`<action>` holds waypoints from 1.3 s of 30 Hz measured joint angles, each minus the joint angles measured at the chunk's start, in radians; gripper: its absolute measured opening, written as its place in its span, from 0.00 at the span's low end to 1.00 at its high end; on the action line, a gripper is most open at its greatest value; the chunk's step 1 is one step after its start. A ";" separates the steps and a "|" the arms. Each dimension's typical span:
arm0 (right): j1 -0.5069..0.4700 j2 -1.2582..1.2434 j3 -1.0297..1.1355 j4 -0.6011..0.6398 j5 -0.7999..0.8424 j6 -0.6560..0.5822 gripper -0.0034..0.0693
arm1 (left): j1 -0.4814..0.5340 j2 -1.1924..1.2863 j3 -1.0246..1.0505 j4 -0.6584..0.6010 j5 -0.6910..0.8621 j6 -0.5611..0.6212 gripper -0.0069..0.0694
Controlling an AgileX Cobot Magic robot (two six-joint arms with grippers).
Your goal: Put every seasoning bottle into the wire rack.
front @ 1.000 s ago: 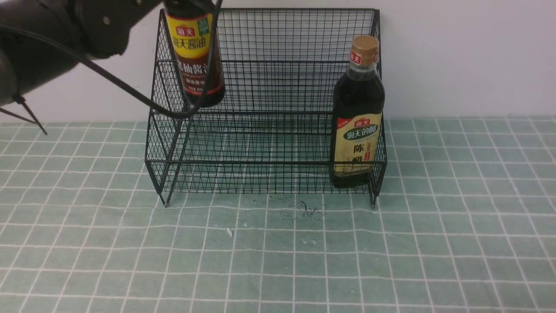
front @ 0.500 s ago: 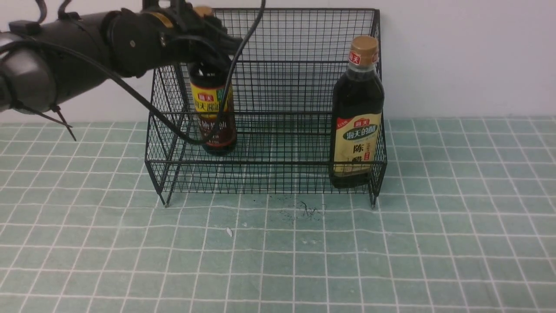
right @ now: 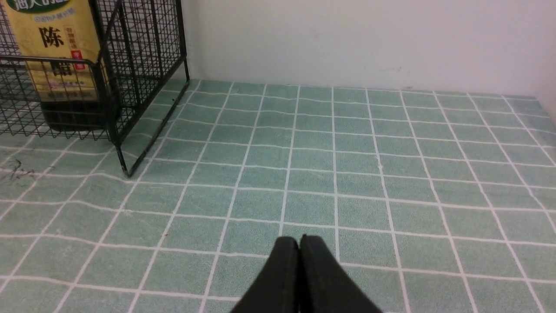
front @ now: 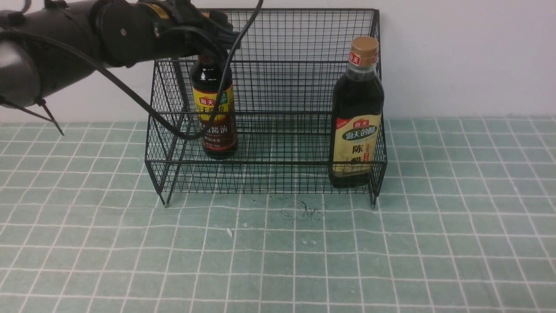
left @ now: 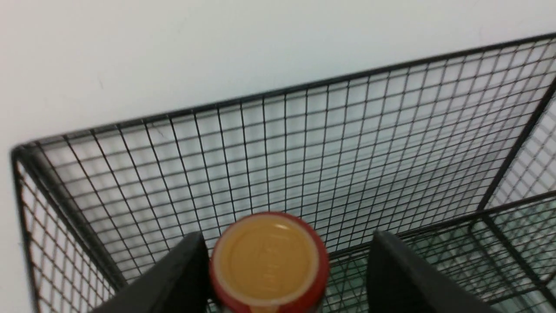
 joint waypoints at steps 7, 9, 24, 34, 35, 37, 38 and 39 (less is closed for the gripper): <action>0.000 0.000 0.000 0.000 0.000 0.000 0.03 | 0.000 -0.173 -0.001 0.001 0.151 0.000 0.59; 0.000 0.000 0.000 0.000 0.000 0.000 0.03 | 0.000 -0.220 -0.002 0.002 0.211 0.000 0.53; 0.000 0.000 0.000 0.000 0.000 0.000 0.03 | 0.000 -0.852 0.348 -0.068 0.521 0.000 0.08; 0.000 0.000 0.000 0.000 0.000 0.000 0.03 | 0.000 -1.171 0.609 -0.091 0.536 0.000 0.08; 0.000 0.000 0.000 0.000 0.000 0.000 0.03 | 0.000 -1.193 0.613 -0.091 0.541 0.000 0.08; 0.000 0.000 0.000 0.000 0.000 0.000 0.03 | 0.000 -1.238 0.616 -0.093 0.550 0.000 0.08; 0.000 0.000 0.000 0.000 0.000 0.000 0.03 | 0.000 -1.242 0.616 -0.093 0.551 0.000 0.08; 0.000 0.000 0.000 0.000 0.000 0.000 0.03 | 0.000 -1.286 0.616 -0.093 0.552 0.000 0.08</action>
